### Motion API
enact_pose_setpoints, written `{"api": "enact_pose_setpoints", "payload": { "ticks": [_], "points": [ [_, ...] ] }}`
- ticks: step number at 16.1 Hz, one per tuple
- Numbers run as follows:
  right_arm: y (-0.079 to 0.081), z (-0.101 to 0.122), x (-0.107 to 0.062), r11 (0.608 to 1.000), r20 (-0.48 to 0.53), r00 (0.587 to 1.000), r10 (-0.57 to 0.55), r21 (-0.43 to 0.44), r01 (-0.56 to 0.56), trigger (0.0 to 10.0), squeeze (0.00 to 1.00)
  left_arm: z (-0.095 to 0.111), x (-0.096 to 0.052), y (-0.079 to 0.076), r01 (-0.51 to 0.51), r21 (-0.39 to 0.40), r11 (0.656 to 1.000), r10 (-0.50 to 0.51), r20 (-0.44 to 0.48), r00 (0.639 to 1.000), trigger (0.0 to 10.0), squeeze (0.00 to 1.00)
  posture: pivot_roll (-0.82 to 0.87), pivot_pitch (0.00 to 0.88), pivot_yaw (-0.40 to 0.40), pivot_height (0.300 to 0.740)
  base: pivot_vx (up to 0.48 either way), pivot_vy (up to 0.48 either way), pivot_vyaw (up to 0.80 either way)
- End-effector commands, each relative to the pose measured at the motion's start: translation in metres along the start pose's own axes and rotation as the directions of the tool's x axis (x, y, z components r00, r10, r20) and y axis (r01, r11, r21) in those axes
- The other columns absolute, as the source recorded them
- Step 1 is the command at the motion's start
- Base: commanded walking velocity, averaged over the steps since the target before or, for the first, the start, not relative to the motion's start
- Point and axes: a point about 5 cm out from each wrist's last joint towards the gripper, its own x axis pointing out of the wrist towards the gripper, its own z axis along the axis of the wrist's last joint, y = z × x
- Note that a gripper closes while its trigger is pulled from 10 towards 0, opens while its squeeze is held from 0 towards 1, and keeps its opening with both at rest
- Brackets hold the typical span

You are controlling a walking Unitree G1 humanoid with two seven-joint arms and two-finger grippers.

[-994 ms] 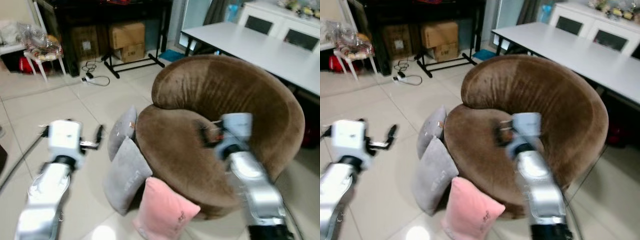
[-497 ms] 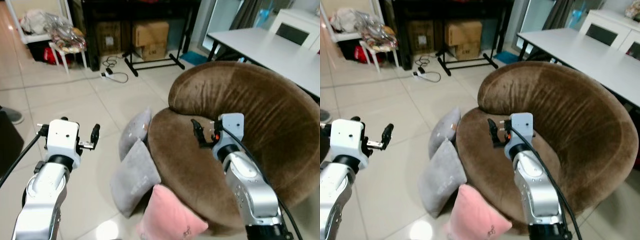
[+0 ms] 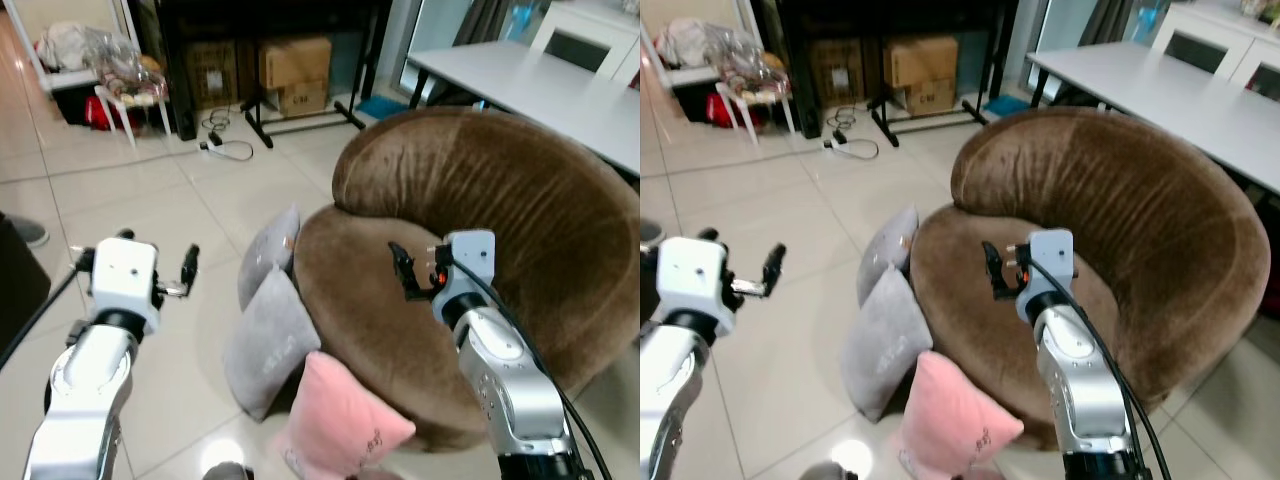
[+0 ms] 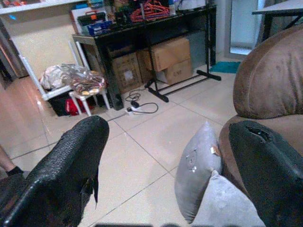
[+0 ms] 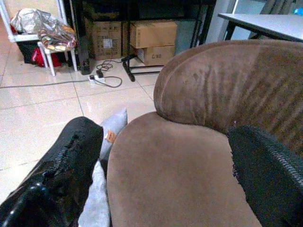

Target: Move the pillow to the sofa from floor

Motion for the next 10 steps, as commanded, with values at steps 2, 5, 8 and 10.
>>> {"api": "enact_pose_setpoints", "payload": {
  "ticks": [2, 5, 8, 10],
  "points": [
    [-0.0060, 0.0026, -0.0024, 1.000, 0.024, 0.999, -0.026, 0.003, 0.026, 10.0, 0.00, -0.0053, -0.0009, 0.0001, 0.005, 0.008, 1.000, -0.005, -0.012, 1.000, 10.0, 0.00, 0.02, 0.000, -0.086, 0.645, 0.000, 0.000, 0.00],
    [-0.0034, 0.0018, -0.0024, 1.000, 0.026, 1.000, -0.015, 0.009, 0.015, 10.0, 0.00, -0.0049, -0.0013, -0.0018, 0.016, 0.015, 1.000, -0.016, -0.005, 1.000, 10.0, 0.00, 0.02, 0.000, -0.090, 0.630, 0.000, 0.000, 0.00],
    [-0.0022, 0.0017, -0.0037, 1.000, 0.027, 1.000, -0.010, 0.009, 0.010, 10.0, 0.00, -0.0043, -0.0010, -0.0014, 0.012, 0.008, 1.000, -0.012, 0.000, 1.000, 10.0, 0.00, 0.02, 0.000, -0.089, 0.615, 0.000, 0.000, 0.00],
    [0.0005, 0.0031, -0.0030, 1.000, 0.032, 0.999, 0.001, -0.008, -0.001, 10.0, 0.00, -0.0021, -0.0011, -0.0003, 0.003, -0.011, 1.000, -0.003, 0.013, 1.000, 10.0, 0.00, 0.03, 0.000, -0.101, 0.610, 0.000, 0.000, 0.00]
  ]
}}
